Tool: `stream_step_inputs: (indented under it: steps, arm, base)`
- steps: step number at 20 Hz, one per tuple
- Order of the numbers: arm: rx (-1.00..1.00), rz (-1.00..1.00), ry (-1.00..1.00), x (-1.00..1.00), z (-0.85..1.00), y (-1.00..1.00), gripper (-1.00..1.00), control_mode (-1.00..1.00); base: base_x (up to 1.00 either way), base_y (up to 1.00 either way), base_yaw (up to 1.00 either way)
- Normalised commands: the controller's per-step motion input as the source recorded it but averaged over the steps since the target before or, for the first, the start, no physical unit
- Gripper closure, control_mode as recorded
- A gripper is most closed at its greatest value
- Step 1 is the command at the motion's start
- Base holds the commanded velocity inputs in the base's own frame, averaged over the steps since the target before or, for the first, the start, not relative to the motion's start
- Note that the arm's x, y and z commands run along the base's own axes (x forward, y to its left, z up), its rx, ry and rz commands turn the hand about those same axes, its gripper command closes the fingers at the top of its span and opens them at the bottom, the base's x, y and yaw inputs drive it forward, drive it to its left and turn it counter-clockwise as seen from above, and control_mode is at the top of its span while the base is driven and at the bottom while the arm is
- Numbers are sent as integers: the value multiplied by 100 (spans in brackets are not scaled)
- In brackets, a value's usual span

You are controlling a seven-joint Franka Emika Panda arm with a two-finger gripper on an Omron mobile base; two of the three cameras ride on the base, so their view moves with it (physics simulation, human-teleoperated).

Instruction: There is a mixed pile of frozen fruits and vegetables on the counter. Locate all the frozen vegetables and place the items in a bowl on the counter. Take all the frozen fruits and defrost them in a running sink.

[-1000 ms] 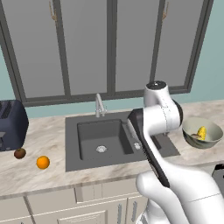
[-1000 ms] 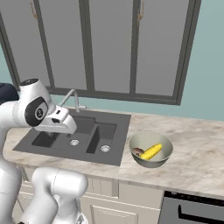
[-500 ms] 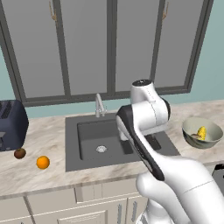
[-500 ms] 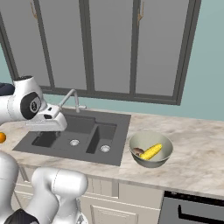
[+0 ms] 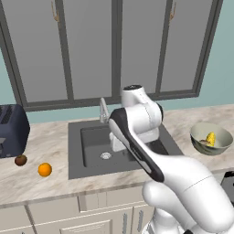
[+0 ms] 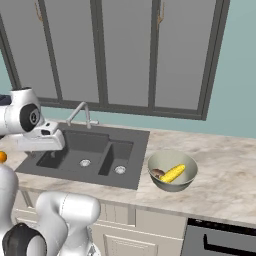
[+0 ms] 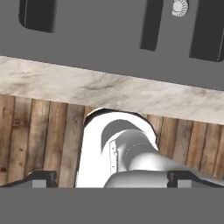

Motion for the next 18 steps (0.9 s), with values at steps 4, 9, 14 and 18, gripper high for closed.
stream_step_inputs:
  steps: [4,9,14,18]
  arm:
    - [1,9,11,-5,-6,45,-100,-100]
    - [0,9,8,-12,-10,49,-100,-100]
    - [-2,10,3,-6,-12,50,-100,-100]
    - [-3,9,2,0,-12,53,-100,-100]
  base:
    - [0,0,0]
    - [0,0,0]
    - [0,0,0]
    - [0,0,0]
